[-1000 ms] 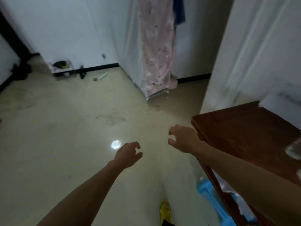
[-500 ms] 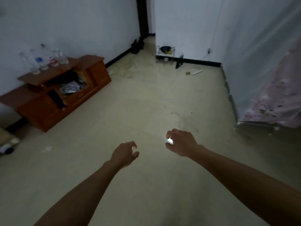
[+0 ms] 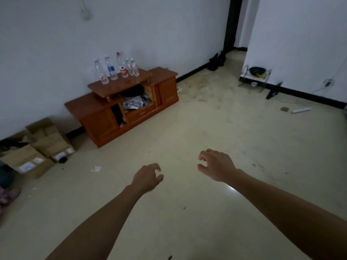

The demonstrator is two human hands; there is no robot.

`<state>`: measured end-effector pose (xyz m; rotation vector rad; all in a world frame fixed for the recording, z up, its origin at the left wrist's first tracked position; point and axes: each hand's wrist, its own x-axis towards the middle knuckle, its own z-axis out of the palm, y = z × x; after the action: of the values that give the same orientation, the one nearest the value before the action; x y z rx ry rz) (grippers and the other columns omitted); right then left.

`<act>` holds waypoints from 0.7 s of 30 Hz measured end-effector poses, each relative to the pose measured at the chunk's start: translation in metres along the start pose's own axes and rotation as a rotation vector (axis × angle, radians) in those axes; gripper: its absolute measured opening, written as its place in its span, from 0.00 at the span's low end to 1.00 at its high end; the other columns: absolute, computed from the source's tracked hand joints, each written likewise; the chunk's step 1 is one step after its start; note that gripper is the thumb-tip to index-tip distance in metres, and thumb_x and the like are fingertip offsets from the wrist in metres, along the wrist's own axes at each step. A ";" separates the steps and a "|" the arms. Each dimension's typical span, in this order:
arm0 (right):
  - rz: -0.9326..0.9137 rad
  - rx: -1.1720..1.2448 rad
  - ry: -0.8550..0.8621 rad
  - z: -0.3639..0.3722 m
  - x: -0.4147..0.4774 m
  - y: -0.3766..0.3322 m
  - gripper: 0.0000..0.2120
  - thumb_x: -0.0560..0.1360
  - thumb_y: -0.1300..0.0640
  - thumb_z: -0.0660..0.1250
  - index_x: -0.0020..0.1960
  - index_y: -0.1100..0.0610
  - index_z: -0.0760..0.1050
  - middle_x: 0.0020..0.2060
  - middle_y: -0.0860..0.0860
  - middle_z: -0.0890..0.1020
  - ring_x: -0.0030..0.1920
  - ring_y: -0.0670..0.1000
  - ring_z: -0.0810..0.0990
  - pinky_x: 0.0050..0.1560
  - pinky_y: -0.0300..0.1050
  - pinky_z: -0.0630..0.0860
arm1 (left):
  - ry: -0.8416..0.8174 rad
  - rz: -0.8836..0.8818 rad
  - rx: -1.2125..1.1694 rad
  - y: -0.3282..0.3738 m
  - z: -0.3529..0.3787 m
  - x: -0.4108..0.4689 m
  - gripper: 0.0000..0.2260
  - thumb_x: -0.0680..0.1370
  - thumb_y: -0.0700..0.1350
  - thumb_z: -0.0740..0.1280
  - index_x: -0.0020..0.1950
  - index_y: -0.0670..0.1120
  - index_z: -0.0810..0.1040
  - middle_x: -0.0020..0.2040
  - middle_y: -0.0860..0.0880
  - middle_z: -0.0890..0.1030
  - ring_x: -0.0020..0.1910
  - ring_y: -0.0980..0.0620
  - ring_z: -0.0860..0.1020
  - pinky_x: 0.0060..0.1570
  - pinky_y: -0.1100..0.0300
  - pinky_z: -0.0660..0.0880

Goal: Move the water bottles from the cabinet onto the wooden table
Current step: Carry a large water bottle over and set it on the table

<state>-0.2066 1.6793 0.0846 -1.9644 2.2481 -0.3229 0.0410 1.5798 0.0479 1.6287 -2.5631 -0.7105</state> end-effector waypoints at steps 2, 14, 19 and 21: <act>-0.013 0.019 0.009 -0.004 0.042 -0.008 0.14 0.74 0.45 0.64 0.57 0.49 0.75 0.52 0.47 0.79 0.52 0.52 0.79 0.50 0.43 0.71 | 0.007 -0.013 -0.009 -0.014 -0.021 0.034 0.14 0.77 0.54 0.66 0.59 0.50 0.76 0.54 0.46 0.81 0.55 0.46 0.77 0.54 0.53 0.75; -0.143 0.022 -0.054 0.028 0.346 -0.001 0.15 0.75 0.44 0.63 0.58 0.48 0.74 0.53 0.46 0.79 0.52 0.51 0.79 0.50 0.42 0.70 | 0.028 -0.145 -0.038 -0.088 -0.088 0.276 0.14 0.77 0.55 0.65 0.59 0.51 0.76 0.54 0.47 0.80 0.52 0.48 0.77 0.53 0.53 0.76; -0.227 0.021 -0.056 0.011 0.505 -0.005 0.16 0.75 0.44 0.63 0.60 0.49 0.74 0.54 0.46 0.78 0.52 0.50 0.78 0.49 0.42 0.70 | 0.098 -0.233 -0.048 -0.112 -0.152 0.400 0.13 0.76 0.56 0.65 0.57 0.52 0.76 0.52 0.48 0.80 0.49 0.49 0.78 0.50 0.53 0.77; -0.254 0.026 -0.047 0.003 0.559 -0.009 0.16 0.76 0.44 0.63 0.60 0.49 0.74 0.54 0.46 0.78 0.52 0.50 0.78 0.49 0.42 0.70 | 0.129 -0.264 -0.078 -0.120 -0.174 0.439 0.12 0.77 0.55 0.66 0.57 0.52 0.76 0.50 0.49 0.80 0.49 0.49 0.78 0.48 0.54 0.77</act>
<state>-0.2744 1.1247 0.1040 -2.2214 1.9576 -0.3279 -0.0116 1.0956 0.0616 1.9383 -2.2293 -0.6834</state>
